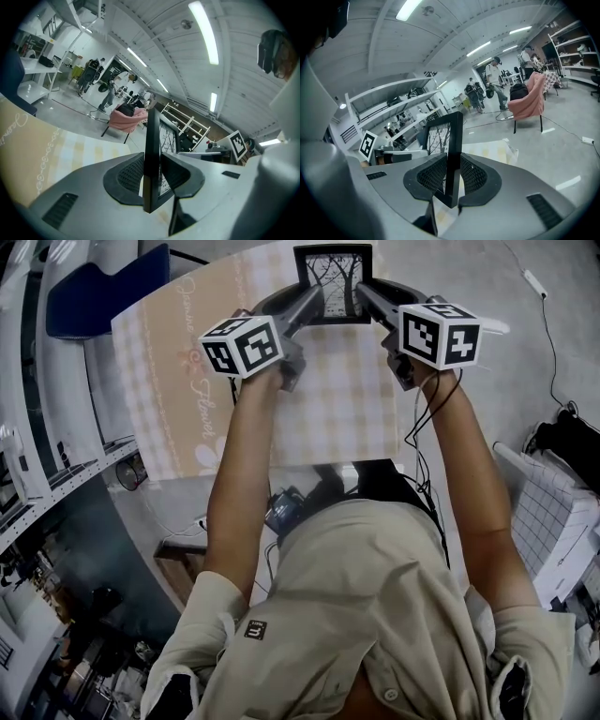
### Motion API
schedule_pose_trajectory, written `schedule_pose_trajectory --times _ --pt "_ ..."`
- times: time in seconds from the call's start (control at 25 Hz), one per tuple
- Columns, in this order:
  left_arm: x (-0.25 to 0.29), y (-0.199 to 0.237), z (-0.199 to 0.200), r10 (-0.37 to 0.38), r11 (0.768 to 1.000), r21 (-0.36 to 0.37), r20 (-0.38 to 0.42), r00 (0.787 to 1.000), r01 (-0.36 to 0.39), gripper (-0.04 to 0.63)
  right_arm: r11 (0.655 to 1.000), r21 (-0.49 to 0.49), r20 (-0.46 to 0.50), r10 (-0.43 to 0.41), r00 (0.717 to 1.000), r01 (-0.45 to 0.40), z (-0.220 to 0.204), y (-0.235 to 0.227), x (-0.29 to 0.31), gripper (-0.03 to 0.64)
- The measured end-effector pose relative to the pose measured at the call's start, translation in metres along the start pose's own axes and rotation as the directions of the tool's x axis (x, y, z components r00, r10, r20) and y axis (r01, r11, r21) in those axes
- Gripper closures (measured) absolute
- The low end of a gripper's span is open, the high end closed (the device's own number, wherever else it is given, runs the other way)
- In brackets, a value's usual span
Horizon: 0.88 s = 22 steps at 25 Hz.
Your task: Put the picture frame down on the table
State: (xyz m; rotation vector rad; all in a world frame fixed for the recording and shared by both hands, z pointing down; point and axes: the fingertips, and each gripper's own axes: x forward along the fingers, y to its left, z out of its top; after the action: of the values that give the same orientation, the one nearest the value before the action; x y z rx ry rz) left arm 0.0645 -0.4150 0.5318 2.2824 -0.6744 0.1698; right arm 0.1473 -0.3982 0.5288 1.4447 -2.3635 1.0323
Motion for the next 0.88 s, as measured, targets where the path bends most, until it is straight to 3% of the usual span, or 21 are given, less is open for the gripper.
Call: schedule_pose_trajectory --times 0.88 --pt "0.028 0.056 -0.048 0.110 0.992 -0.046 -0.096 0.989 -0.115 0.476 1.000 0.026 -0.097 -0.002 0.995 0.005 -0.042 -0.037 0.046 0.531"
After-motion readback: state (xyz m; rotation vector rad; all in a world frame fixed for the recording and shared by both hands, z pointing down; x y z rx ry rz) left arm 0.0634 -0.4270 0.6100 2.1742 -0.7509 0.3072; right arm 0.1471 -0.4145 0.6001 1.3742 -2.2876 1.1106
